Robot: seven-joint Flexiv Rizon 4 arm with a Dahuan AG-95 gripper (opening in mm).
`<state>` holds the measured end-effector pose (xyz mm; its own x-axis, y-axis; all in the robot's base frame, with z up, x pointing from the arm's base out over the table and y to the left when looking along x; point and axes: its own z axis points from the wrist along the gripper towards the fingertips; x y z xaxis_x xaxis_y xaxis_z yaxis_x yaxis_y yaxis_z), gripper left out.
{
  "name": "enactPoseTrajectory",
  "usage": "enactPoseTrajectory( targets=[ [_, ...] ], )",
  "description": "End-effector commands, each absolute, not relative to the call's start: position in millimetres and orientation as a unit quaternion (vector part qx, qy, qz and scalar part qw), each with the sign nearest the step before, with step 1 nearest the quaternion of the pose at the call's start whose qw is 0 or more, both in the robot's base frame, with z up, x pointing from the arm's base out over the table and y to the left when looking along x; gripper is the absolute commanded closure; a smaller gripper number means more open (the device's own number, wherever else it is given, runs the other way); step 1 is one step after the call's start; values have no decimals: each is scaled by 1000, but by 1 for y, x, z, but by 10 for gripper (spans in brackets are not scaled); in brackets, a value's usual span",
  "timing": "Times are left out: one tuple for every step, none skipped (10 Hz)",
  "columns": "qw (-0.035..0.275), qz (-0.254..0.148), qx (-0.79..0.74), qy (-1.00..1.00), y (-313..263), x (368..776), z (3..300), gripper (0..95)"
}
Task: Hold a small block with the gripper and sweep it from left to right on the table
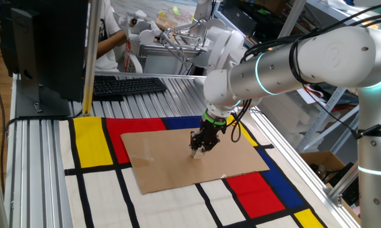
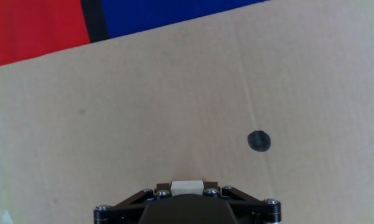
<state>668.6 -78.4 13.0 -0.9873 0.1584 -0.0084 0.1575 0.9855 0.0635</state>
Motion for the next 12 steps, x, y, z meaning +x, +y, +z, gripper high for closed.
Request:
enactPoseTrajectory(
  targets=[
    [7,22,78,997,-78,668,13,950],
    [5,21,78,997,-78,668,13,950],
    [7,16,77,997,-78,668,14,950],
    [6,16,77,997,-78,668,14,950],
    [6,17,78,997,-78,667,14,950],
    [6,16,78,997,-78,667,14,950],
    [8,14,78,997,-78,667,14,950],
    [7,16,79,997,-78,667,14,950],
    [7,17,81,997,-78,667,13,950],
    [8,17,82,996,-78,667,13,950],
    [7,18,84,996,-78,667,14,950],
    [8,20,87,996,-78,667,14,950]
  ],
)
